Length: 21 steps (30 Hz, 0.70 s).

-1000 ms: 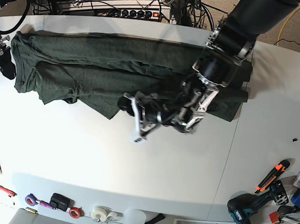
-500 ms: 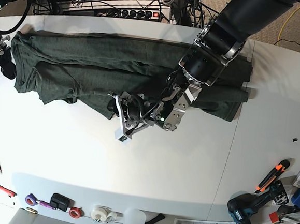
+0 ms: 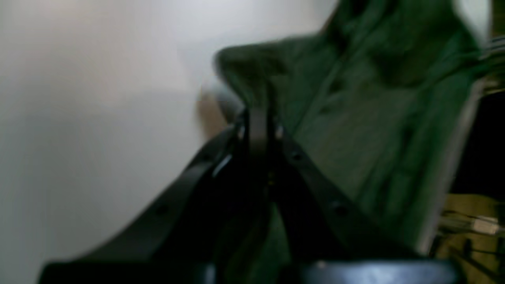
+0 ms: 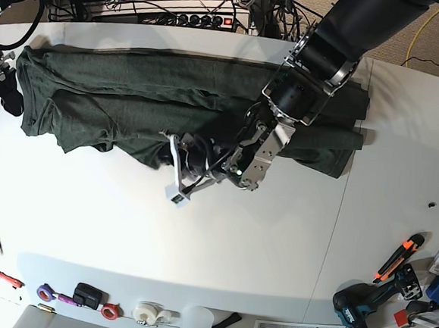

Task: Layout the t-shirt on the table in an organized manner, then fold the t-shirt properly
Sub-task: 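Reach the left gripper into the folded shirt and grasp loose fabric, then pull the grasped fabric out from the shirt with the left gripper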

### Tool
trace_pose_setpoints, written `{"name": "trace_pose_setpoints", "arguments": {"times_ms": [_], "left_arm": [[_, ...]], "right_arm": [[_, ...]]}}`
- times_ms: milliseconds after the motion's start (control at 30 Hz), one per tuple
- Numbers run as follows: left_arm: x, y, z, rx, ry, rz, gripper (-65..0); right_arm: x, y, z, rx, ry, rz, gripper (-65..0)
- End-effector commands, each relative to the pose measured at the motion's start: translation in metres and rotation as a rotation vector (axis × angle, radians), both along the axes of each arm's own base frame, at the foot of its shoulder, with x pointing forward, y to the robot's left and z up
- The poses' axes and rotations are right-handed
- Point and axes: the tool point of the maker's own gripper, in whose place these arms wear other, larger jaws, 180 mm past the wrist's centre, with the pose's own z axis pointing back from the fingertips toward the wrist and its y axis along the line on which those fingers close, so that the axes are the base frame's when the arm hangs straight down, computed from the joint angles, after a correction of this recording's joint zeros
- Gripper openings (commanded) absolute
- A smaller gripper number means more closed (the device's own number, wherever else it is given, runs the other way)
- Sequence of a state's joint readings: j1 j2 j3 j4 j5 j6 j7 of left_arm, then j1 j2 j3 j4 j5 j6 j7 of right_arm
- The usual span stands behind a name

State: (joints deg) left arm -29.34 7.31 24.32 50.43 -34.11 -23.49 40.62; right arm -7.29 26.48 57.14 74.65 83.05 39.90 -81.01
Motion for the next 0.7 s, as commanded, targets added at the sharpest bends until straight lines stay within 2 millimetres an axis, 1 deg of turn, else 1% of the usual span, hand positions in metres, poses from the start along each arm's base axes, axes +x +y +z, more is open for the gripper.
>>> {"name": "trace_pose_setpoints", "arguments": {"times_ms": [0,233,367,567,667], "left_arm": [[0.021,-0.013,0.039,-0.082,-0.075,-0.004,-65.0],[0.060,-0.019,0.104,-0.138,-0.190,-0.024,-65.0],[0.077,-0.020,0.139,-0.156,-0.242,-0.036,-65.0],[0.083,-0.034,0.196,-0.216,-0.329,-0.123,-65.0],[0.087,-0.036,0.220,-0.238,-0.370,-0.141,-65.0]], "right_arm": [[0.006,-0.007,0.022,-0.028,-0.061,-0.001,-44.0],[0.006,-0.007,0.022,-0.028,-0.061,-0.001,-44.0],[0.006,-0.002,0.017,-0.007,-0.064,-0.004,-44.0],[0.005,0.012,0.003,0.050,-0.066,-0.012,-44.0],[0.005,0.015,0.000,0.060,-0.066,-0.014,-44.0]]}}
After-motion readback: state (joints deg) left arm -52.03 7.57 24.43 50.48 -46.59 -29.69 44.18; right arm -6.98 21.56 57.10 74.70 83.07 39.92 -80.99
